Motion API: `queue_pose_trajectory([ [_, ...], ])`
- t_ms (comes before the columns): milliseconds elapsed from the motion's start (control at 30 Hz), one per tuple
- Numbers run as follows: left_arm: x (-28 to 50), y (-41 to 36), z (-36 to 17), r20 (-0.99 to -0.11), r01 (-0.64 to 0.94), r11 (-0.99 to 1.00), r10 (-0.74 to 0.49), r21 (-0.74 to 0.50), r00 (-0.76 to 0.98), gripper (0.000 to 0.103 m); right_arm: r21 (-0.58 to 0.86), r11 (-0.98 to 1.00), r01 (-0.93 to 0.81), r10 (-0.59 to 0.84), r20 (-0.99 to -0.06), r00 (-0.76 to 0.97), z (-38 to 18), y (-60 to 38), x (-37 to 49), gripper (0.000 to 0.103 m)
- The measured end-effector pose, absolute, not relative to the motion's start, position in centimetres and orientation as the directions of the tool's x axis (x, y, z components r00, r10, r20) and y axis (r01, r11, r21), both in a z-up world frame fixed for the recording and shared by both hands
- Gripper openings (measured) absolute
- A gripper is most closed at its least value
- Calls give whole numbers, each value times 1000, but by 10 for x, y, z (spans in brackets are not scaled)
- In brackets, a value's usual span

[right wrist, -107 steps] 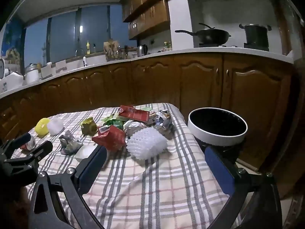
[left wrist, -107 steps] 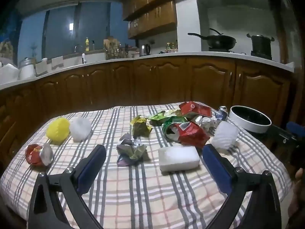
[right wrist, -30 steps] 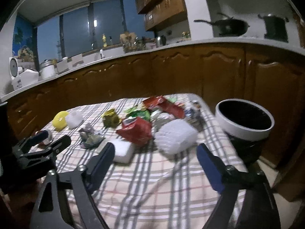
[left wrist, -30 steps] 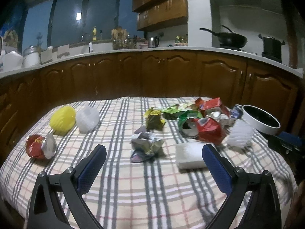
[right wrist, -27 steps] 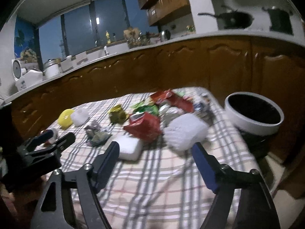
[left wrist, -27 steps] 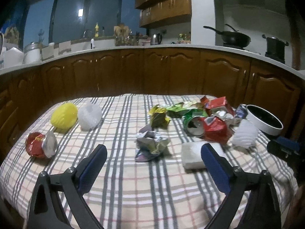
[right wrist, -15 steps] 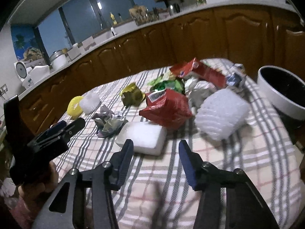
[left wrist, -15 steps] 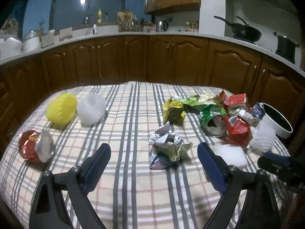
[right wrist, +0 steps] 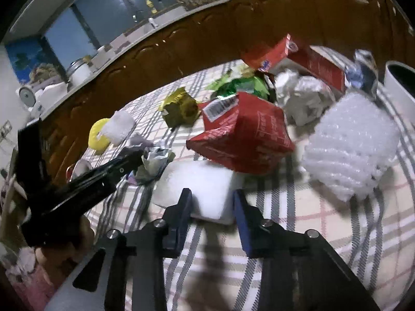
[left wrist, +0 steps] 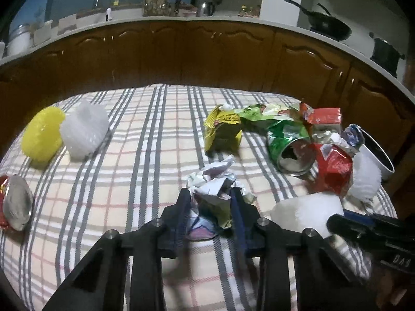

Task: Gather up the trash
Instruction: 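Grasp white foam block with right tool while left tool grasps foil wrapper, then drop foam block into black bin with right tool while left tool drops foil wrapper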

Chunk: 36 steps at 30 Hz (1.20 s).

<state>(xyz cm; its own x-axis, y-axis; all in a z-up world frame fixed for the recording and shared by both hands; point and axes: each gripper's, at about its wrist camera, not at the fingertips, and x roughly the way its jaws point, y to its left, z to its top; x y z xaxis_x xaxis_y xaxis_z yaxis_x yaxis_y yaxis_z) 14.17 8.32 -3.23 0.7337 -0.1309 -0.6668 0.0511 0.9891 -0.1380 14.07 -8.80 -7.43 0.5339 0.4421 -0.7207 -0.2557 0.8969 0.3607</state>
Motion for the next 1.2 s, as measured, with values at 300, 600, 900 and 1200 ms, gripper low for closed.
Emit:
queue_pose_trajectory([
  [300,103,76,-9,-614,103,980,-187,-170,767,24,362,880,-308,475,-671,569,-53,-107,110,16],
  [600,78,49,25,-553,161,978,-206,-129,808,24,415,823,-388,568,-602,561,-29,-120,98,16],
  [900,76,44,45,-537,171,977,-212,-126,816,24,435,801,-410,597,-532,601,-7,-129,102,16],
  [1200,102,-19,56,-533,319,941,-330,-116,779,24,339,915,-219,377,-522,765,17,-214,106,16],
])
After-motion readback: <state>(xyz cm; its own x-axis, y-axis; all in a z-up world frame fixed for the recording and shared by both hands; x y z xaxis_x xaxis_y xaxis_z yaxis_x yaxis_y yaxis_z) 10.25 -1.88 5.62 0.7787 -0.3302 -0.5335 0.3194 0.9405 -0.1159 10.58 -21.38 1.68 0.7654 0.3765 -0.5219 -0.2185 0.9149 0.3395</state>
